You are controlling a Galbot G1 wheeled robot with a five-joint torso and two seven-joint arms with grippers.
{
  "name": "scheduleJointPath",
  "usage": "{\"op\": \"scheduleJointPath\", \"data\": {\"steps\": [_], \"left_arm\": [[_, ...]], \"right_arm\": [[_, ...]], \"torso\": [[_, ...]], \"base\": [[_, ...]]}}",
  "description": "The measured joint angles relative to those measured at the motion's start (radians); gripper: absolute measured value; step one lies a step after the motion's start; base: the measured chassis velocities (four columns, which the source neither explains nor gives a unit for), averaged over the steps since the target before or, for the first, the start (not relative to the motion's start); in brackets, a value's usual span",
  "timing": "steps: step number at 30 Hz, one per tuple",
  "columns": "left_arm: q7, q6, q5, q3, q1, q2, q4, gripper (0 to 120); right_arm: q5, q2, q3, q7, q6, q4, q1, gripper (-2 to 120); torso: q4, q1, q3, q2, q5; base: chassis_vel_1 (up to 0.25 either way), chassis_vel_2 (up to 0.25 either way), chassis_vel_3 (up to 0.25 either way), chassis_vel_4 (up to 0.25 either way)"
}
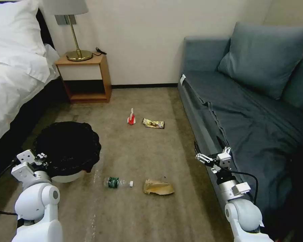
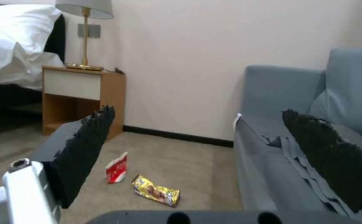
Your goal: Pick up the trash bin, then pick up the garbage on the floor and place it into the trash bin.
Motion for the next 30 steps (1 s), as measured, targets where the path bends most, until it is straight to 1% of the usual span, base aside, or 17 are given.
{"op": "scheduleJointPath", "data": {"steps": [15,18,20,24,26,27,29,30], "left_arm": [[0.002,-0.003,-0.002,-0.003,-0.007,0.0,0.014,4],[0.002,-0.004,-0.005,-0.012,-0.01,-0.002,0.022,4],[0.001,-0.006,-0.009,-0.022,-0.007,-0.004,0.03,4],[-0.001,-0.007,-0.01,-0.035,-0.006,-0.004,0.036,4],[-0.001,-0.007,-0.01,-0.049,-0.006,-0.005,0.039,4],[-0.001,-0.007,-0.01,-0.049,-0.006,-0.005,0.039,4],[-0.002,-0.006,-0.009,-0.06,-0.004,-0.005,0.04,4],[-0.002,-0.006,-0.009,-0.06,-0.004,-0.005,0.04,4]], "right_arm": [[-0.021,-0.007,-0.02,-0.002,0.02,-0.024,0.019,100],[-0.024,-0.017,-0.053,0.004,0.042,-0.055,0.05,100],[-0.033,-0.03,-0.095,0.008,0.054,-0.093,0.096,100],[-0.038,-0.043,-0.131,0.011,0.054,-0.129,0.142,100],[-0.041,-0.061,-0.179,0.012,0.055,-0.181,0.205,100],[-0.041,-0.061,-0.179,0.012,0.055,-0.181,0.205,100],[-0.048,-0.09,-0.236,-0.002,0.045,-0.231,0.261,100],[-0.048,-0.09,-0.236,-0.002,0.045,-0.231,0.261,100]], "torso": [[-0.0001,0.0,0.0,0.0,-0.0001],[-0.0003,0.0,0.0,0.0,-0.0001],[0.0,0.0,0.0,0.0,-0.0001],[0.0,0.0,0.0,0.0,-0.0001],[0.0001,0.0,0.0,0.0,0.0],[0.0001,0.0,0.0,0.0,0.0],[0.0,0.0,0.0,0.0,-0.0001],[0.0,0.0,0.0,0.0,-0.0001]], "base": [[-0.087,0.092,0.091,-0.091],[-0.019,0.018,0.014,-0.015],[0.0,0.0,0.0,0.0],[0.0,0.0,0.0,0.0],[0.0,0.0,0.0,0.0],[0.0,0.0,0.0,0.0],[0.0,0.0,0.0,0.0],[0.0,0.0,0.0,0.0]]}}
